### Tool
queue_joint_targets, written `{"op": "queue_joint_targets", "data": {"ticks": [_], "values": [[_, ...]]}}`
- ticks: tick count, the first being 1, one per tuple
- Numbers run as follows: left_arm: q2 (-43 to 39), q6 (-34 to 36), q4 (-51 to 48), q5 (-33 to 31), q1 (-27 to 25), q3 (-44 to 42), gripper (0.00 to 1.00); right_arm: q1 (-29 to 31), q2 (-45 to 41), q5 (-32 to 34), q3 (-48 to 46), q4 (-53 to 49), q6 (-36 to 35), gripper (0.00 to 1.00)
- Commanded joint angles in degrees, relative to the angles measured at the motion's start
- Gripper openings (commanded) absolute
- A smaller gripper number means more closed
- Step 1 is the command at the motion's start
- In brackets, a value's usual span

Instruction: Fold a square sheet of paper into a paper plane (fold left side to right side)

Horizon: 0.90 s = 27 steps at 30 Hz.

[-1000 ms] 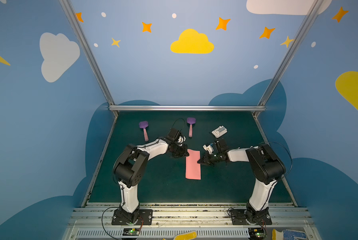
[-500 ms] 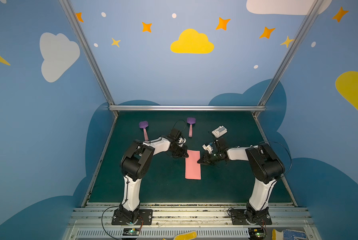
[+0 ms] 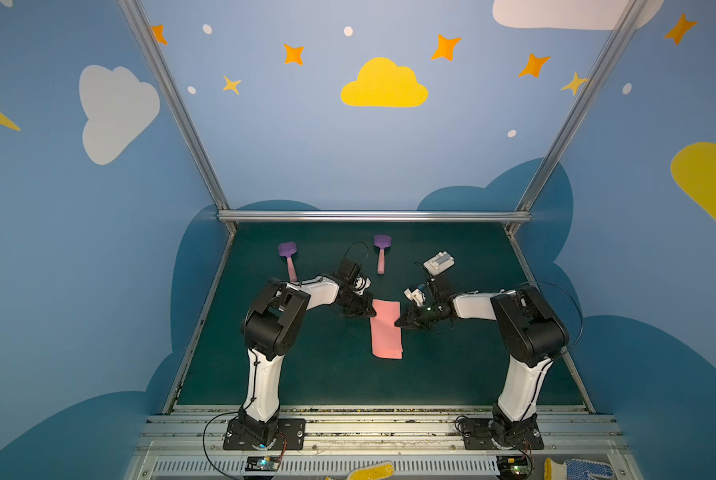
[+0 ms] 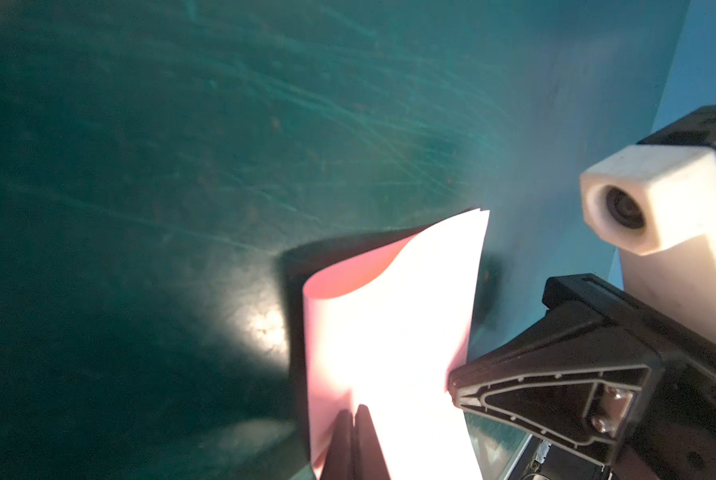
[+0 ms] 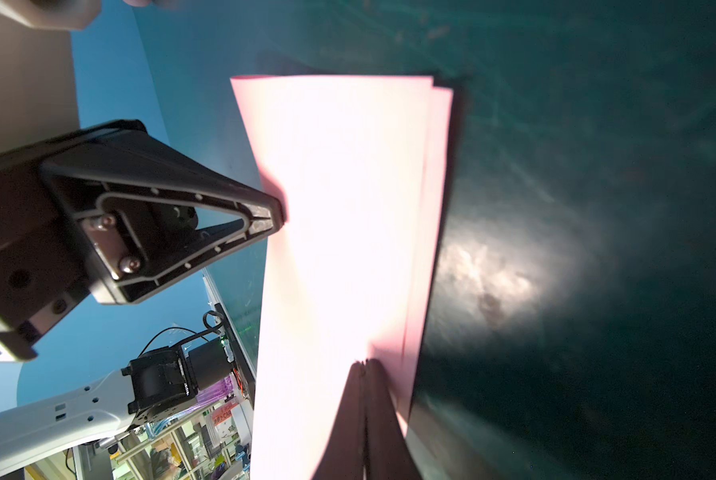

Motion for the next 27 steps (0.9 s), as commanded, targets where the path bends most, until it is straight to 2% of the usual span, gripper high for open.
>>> {"op": "queue_joint_targets", "data": {"ticks": [1,7,11,19,27], "values": [[-0.03,-0.21,-0.97,-2.39,-0.28,-1.65,0.04,-0.41,-0.58,7.22,0.58,-8.81,-0.45,0.0],[-0.05,-0.4,-0.56,-2.52,-0.21,-2.49,0.04,1.37,-7.68,5.05,5.81,-11.63,1.63,0.0],[0.12,-0.57,-0.38,-2.41,-0.29,-2.79,0.04,4.67,-9.27,5.04,7.79,-11.61,3.35,0.0],[0.43,-0.18,-0.55,-2.28,-0.29,-2.63,0.04,11.28,-5.66,6.13,7.8,-4.87,9.33,0.0],[0.7,-0.37,-0.72,-2.08,-0.38,-2.03,0.04,14.0,-0.91,6.93,7.21,0.77,12.58,0.0]]}}
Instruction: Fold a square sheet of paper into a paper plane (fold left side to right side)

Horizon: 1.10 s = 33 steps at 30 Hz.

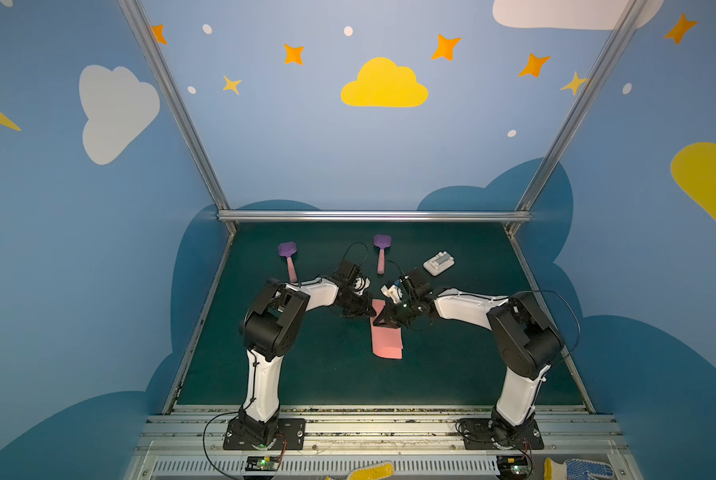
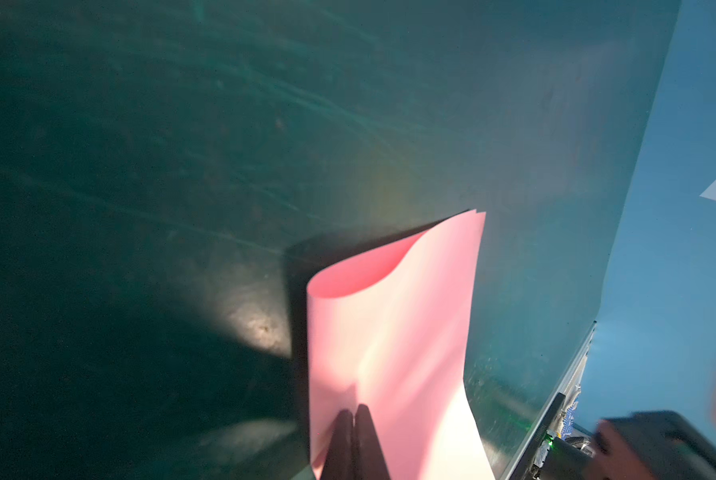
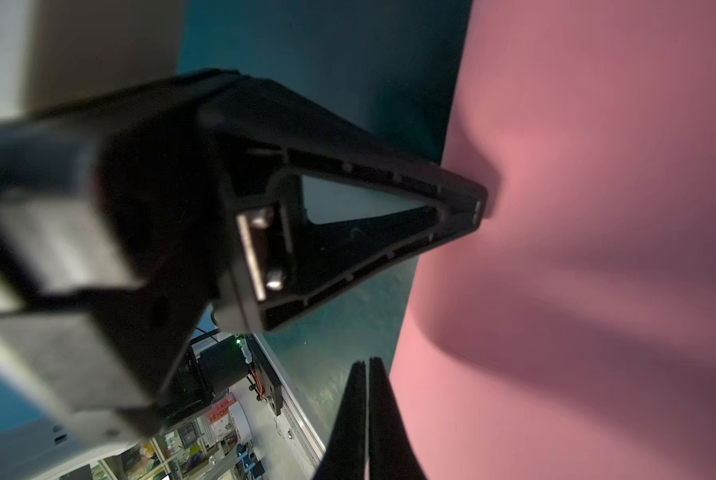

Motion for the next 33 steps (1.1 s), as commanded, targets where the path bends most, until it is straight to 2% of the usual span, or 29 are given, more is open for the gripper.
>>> {"op": "queue_joint_targets", "data": {"ticks": [1,15,33], "values": [[1.18,0.29,-2.45,-1.99,-0.48,-0.84,0.04,0.49,1.34,0.92,-0.8,3.78,2.18,0.0],[1.13,0.9,-3.23,-1.84,-0.56,-0.41,0.04,1.63,4.77,1.2,-0.61,5.96,3.26,0.0],[1.19,0.89,-3.41,-2.11,-0.6,-0.41,0.04,1.9,5.86,2.39,-5.93,4.96,0.1,0.0]]}}
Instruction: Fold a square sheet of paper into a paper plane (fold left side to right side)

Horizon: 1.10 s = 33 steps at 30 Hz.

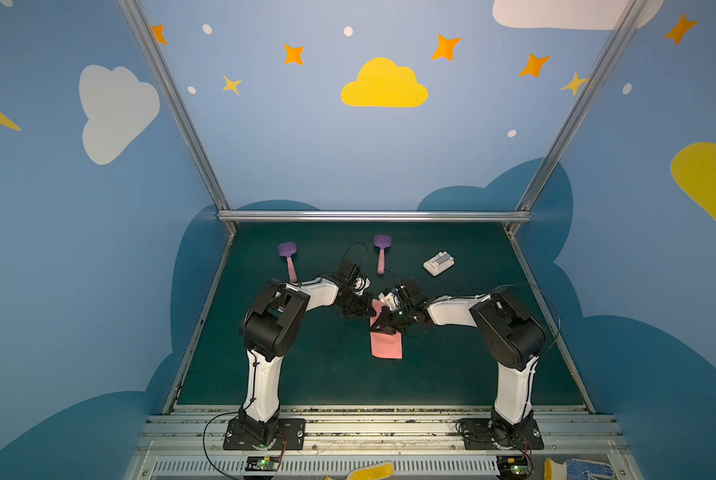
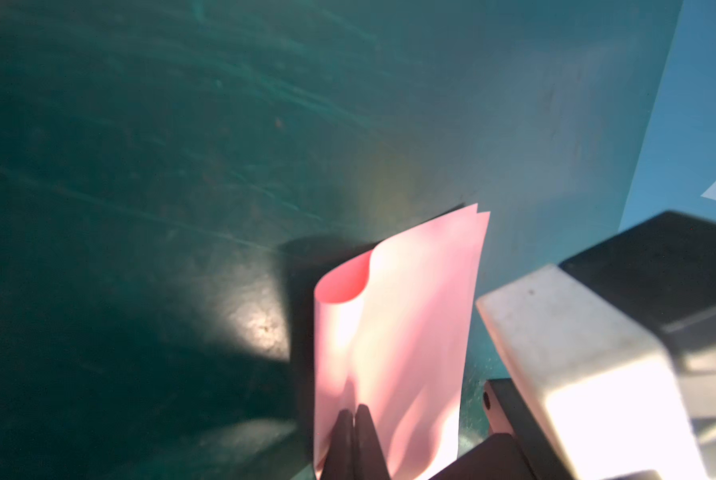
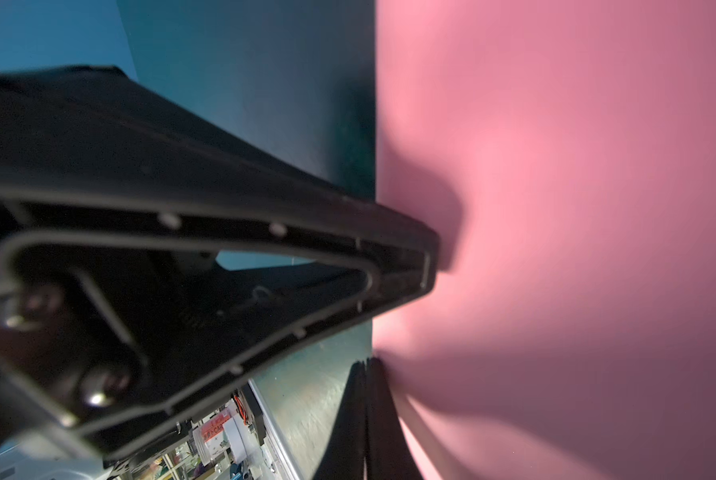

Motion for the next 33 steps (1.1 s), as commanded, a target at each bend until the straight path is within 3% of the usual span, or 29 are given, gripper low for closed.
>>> {"op": "queue_joint_targets", "data": {"ticks": [1,33], "values": [[1.17,0.84,-3.23,-2.04,-0.59,-0.52,0.04,0.72,0.89,1.26,-2.52,-4.99,-2.15,0.0],[0.92,0.51,-2.68,-2.17,-0.6,-0.87,0.04,8.75,-4.76,3.2,-16.47,-3.95,-3.43,0.0]]}}
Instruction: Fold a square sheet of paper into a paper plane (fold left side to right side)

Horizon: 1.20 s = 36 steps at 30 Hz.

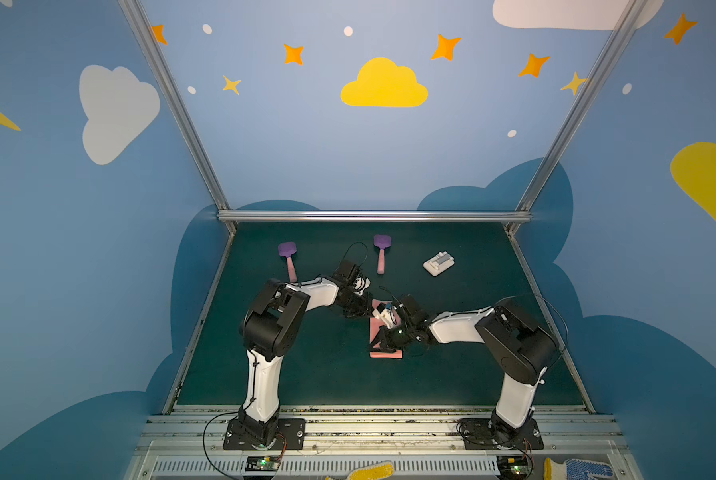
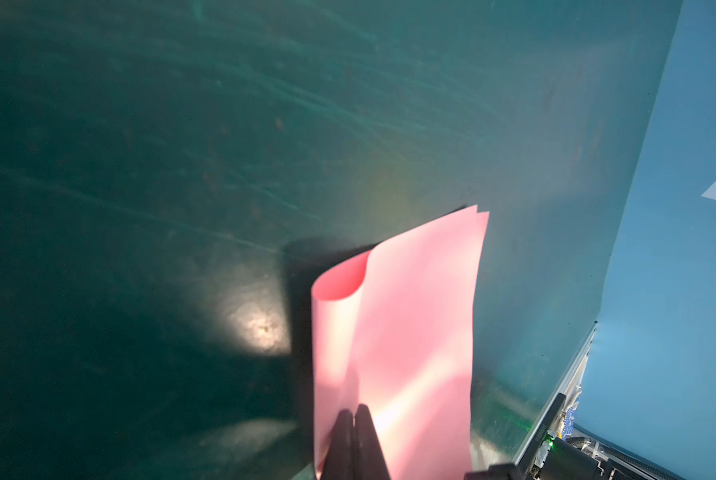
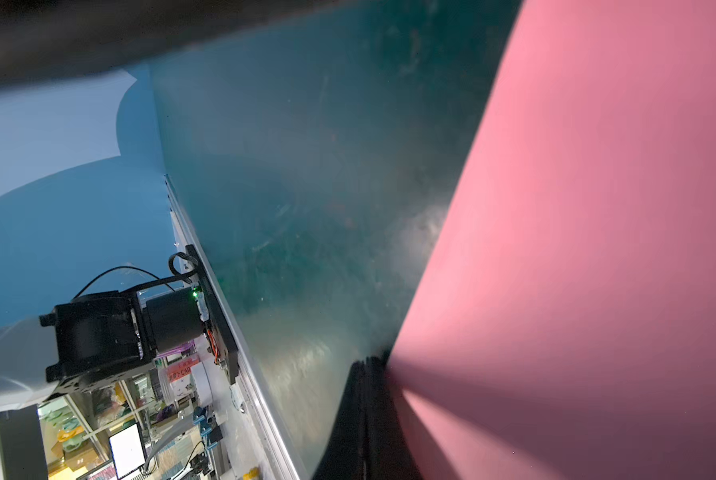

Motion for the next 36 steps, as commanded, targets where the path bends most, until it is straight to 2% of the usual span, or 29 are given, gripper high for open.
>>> {"op": "queue_joint_targets", "data": {"ticks": [1,10,17,20,24,31,36], "values": [[0.79,0.53,-2.7,-2.06,-0.64,-0.88,0.04,2.27,1.23,3.44,-6.31,-8.53,0.31,0.0],[0.21,0.63,-2.63,-2.21,-0.6,-1.39,0.04,3.2,-4.57,3.03,-14.17,-5.77,2.69,0.0],[-0.2,0.18,-1.95,-1.86,-0.6,-1.87,0.04,3.16,-18.17,4.04,-11.73,-12.05,4.38,0.0],[-0.52,0.07,-1.54,-1.87,-0.6,-2.32,0.04,2.91,-21.14,5.37,-8.31,-15.45,4.12,0.0],[-0.58,-0.08,-1.21,-1.83,-0.6,-2.89,0.04,1.88,-18.99,5.93,-2.19,-16.69,3.23,0.0],[-0.56,-0.25,-0.79,-1.84,-0.53,-3.33,0.04,-0.3,-7.21,4.24,5.39,-12.22,3.22,0.0],[-0.57,-0.43,-0.59,-1.37,-0.6,-3.32,0.04,-1.22,-1.59,4.31,6.53,-10.87,3.0,0.0]]}}
